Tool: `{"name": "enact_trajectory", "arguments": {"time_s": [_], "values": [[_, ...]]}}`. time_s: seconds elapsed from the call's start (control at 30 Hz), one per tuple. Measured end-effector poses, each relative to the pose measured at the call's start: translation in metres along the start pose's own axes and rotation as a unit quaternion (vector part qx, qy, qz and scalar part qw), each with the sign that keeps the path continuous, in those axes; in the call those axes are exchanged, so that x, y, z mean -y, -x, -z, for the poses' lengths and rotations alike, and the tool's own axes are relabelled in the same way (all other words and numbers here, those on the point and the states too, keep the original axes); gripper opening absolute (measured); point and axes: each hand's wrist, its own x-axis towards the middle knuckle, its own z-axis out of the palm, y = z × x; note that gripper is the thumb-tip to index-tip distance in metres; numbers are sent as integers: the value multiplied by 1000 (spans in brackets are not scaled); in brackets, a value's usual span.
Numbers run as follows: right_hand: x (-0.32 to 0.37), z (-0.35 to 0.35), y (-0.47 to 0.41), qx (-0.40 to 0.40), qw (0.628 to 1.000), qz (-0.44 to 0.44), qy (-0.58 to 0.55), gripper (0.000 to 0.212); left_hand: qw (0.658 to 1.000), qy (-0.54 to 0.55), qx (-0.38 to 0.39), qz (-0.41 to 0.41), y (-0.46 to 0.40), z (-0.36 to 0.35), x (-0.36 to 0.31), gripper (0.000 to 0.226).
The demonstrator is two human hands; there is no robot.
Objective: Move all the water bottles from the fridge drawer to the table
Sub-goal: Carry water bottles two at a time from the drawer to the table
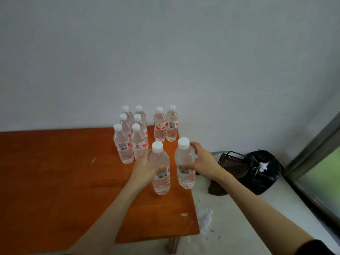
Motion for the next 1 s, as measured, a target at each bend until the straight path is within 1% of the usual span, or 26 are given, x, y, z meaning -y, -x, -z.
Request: {"name": "enact_trajectory", "arguments": {"time_s": [0.07, 0.17, 0.23, 0.33, 0.43, 0.5, 0.6, 0.73, 0.93, 1.0], "values": [[-4, 0, -30, 4, 1000, -4, -3, 78, 1000, 2, -3, 8, -30, -2, 0, 58], [-14, -2, -76, 1, 1000, -23, -16, 77, 1000, -11, 0, 26, -77, -4, 4, 68], [-20, -5, -105, -4, 999, -33, -24, 76, 999, -30, -3, 18, -106, -4, 12, 73], [-27, -9, -141, -15, 998, -43, -31, 73, 998, -57, -2, 1, -143, -7, 17, 68], [-32, -9, -171, -16, 998, -55, -42, 72, 999, -49, 2, 0, -176, -12, 20, 67], [-34, -9, -181, -15, 997, -56, -43, 70, 999, -43, -3, 9, -188, -15, 21, 68], [-40, -9, -204, -8, 998, -54, -35, 67, 999, -41, -11, 6, -209, -22, 23, 60], [-51, -12, -231, 5, 997, -80, 1, 79, 999, -36, -25, -5, -227, -28, 27, 59], [-61, -19, -253, 6, 996, -89, -25, 77, 1000, 13, -14, 3, -244, -30, 25, 55], [-63, -23, -258, 3, 995, -88, -38, 74, 1000, 14, -18, 11, -247, -32, 28, 52]]}}
